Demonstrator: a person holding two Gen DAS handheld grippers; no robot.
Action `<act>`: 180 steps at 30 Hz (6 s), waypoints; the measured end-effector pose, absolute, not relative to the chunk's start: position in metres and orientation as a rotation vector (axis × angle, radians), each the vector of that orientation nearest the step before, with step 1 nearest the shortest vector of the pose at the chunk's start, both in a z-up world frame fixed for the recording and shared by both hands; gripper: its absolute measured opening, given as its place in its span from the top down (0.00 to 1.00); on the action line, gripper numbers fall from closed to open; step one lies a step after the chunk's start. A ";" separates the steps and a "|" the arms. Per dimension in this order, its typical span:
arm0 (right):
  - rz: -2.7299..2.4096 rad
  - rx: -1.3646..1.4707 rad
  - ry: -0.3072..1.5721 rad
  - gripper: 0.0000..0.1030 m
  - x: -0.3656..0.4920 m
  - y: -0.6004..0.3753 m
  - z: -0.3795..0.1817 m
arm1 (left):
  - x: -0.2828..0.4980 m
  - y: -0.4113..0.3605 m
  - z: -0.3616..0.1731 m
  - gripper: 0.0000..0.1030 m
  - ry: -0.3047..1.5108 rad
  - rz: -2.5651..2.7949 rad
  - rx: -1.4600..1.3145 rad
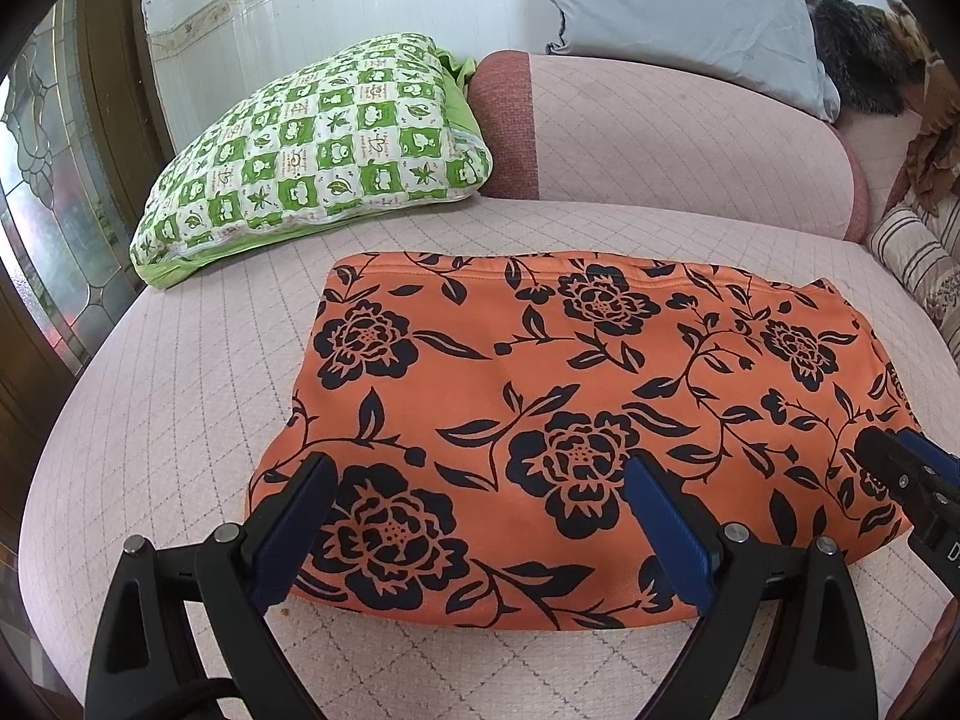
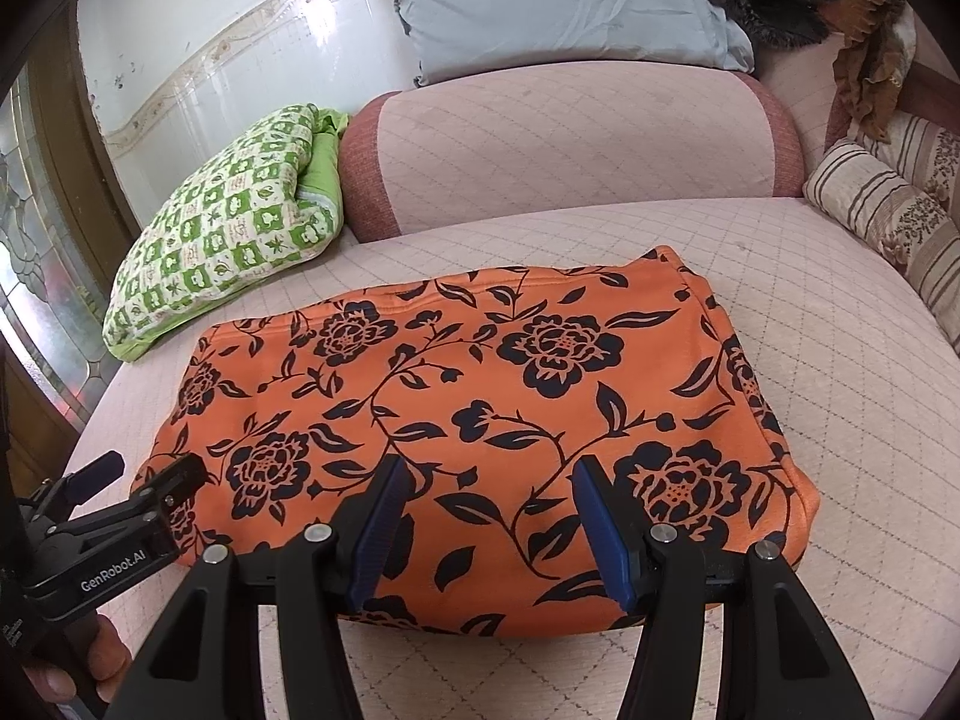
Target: Fold small clothes
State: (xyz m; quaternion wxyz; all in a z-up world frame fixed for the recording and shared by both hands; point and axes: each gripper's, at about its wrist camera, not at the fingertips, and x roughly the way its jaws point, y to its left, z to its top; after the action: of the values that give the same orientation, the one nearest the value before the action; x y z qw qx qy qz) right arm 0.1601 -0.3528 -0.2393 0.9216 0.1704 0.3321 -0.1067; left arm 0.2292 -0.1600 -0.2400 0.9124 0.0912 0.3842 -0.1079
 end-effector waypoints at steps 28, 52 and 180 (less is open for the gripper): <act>-0.193 0.352 0.687 0.41 0.164 -0.345 -0.239 | 0.229 -0.160 -0.240 0.06 0.795 -0.221 0.187; -0.158 0.346 0.700 0.41 0.173 -0.324 -0.240 | 0.232 -0.147 -0.238 0.06 0.795 -0.202 0.171; -0.043 0.722 0.789 0.31 0.109 -0.385 -0.265 | 0.191 -0.094 -0.239 0.06 0.920 -0.261 0.015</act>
State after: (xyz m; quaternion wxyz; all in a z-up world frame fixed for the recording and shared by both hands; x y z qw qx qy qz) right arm 0.1089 -0.3851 -0.2655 0.8602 0.3440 0.3759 -0.0204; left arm 0.1914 -0.0939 -0.2390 0.8879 0.0071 0.4425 -0.1256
